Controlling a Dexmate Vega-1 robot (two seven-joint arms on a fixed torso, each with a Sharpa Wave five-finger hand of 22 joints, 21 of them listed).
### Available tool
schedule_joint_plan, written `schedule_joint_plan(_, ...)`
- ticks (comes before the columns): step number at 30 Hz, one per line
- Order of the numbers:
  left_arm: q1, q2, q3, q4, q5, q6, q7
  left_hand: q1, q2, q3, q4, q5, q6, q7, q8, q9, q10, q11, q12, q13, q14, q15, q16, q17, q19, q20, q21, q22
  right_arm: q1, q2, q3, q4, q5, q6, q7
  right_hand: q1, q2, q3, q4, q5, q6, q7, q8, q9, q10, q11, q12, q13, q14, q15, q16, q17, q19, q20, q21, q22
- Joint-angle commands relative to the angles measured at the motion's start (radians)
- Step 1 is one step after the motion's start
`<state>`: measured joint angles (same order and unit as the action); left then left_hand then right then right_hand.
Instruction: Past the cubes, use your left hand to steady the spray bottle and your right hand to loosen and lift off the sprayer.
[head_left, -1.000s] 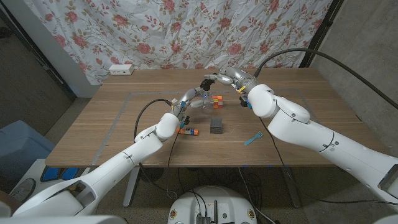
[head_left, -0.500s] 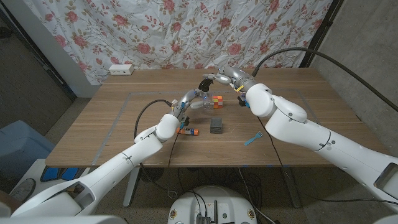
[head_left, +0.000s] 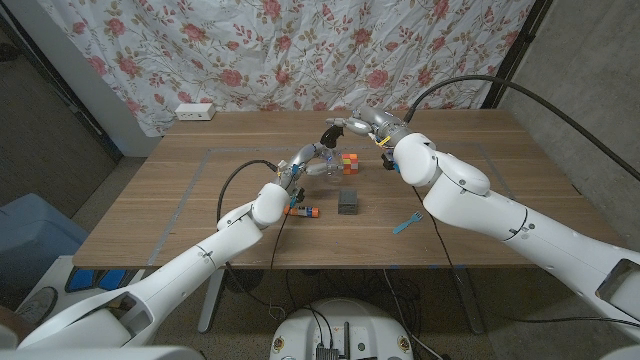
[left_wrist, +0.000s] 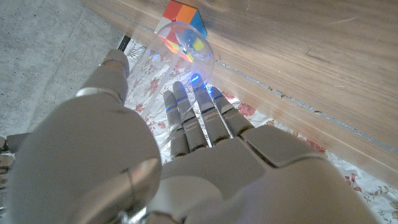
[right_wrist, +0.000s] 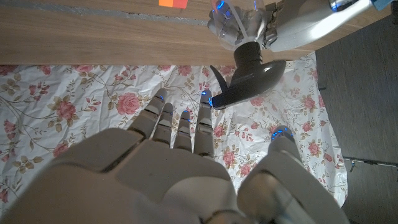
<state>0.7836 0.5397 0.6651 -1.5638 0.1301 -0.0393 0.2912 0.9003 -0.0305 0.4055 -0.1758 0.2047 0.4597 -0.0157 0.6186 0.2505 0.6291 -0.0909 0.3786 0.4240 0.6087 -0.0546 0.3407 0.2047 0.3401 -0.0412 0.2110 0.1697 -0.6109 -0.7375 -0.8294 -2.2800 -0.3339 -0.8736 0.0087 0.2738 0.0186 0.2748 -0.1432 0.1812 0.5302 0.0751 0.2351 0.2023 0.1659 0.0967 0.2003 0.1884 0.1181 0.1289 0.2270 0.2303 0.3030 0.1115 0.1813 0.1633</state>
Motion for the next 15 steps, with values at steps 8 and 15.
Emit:
schedule_joint_plan(8,-0.032,-0.001,0.021,-0.007,0.038,0.054,-0.003,0.078,0.093,0.001,0.004,0.009,0.137,-0.006,0.017,-0.001,0.08,-0.054,0.011,0.007,0.022,-0.134,0.009,-0.001,0.023,-0.064,0.007,0.005,0.094,0.023,-0.077,0.01,-0.021,-0.131,0.051,-0.023,-0.008,-0.011,0.008,0.002,-0.004,0.028,-0.008,0.002,0.003,0.021,-0.002,0.004,0.001,0.024,0.003,0.004,0.007,0.026,0.007,0.003)
schedule_joint_plan(15,-0.039,-0.006,0.025,-0.004,0.038,0.062,-0.006,0.074,0.097,0.002,0.007,0.009,0.136,-0.007,0.017,-0.001,0.081,-0.054,0.009,0.009,0.024,-0.133,0.007,-0.002,0.026,-0.063,0.007,0.006,0.147,0.034,-0.116,0.021,0.0,-0.192,0.079,-0.045,-0.02,-0.023,0.013,0.008,-0.016,0.053,-0.017,0.003,0.002,0.048,-0.002,0.005,0.001,0.046,0.002,0.006,0.007,0.042,0.005,0.003)
